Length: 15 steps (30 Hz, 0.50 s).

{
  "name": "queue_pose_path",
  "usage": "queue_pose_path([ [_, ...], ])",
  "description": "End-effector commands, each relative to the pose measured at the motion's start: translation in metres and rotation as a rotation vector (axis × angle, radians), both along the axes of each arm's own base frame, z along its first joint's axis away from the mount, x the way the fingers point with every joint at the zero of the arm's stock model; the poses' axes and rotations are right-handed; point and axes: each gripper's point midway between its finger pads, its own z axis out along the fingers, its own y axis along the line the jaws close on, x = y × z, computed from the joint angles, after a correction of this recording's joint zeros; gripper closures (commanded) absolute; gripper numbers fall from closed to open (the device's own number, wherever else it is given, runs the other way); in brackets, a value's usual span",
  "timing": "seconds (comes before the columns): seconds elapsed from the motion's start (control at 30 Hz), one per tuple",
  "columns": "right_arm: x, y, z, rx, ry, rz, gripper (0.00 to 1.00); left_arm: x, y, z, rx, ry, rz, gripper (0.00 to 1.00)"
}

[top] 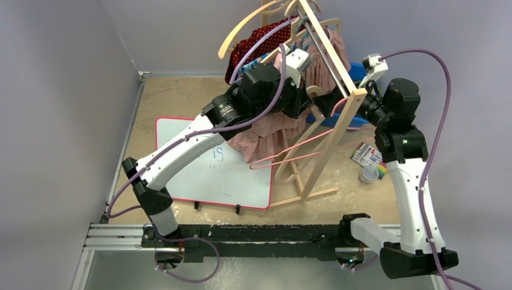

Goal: Remove the skirt from the hanger
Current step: Place the hanger at the clothesline.

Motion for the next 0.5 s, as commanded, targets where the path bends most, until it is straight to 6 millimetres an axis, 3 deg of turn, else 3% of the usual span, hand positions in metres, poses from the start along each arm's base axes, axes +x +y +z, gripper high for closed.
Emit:
queue_pose_path([
  [0.0,-0.048,0.036,0.030,-0.004,-0.124,0.304,0.01,0.022,0.011,0.034,-0.058,-0.116,0.075,1.00],
  [0.27,-0.060,0.039,0.020,-0.036,-0.124,0.366,0.01,0.028,0.010,0.032,-0.058,-0.128,0.074,1.00],
  [0.33,-0.045,0.023,0.021,0.030,-0.051,0.177,0.01,0.026,0.008,0.034,-0.062,-0.131,0.055,1.00],
  [0.4,-0.021,-0.012,0.028,0.107,-0.005,-0.127,0.01,0.025,0.008,0.033,-0.060,-0.136,0.048,1.00],
  [0.47,-0.014,-0.032,0.041,0.184,-0.014,-0.282,0.01,0.024,0.009,0.033,-0.064,-0.139,0.045,1.00],
])
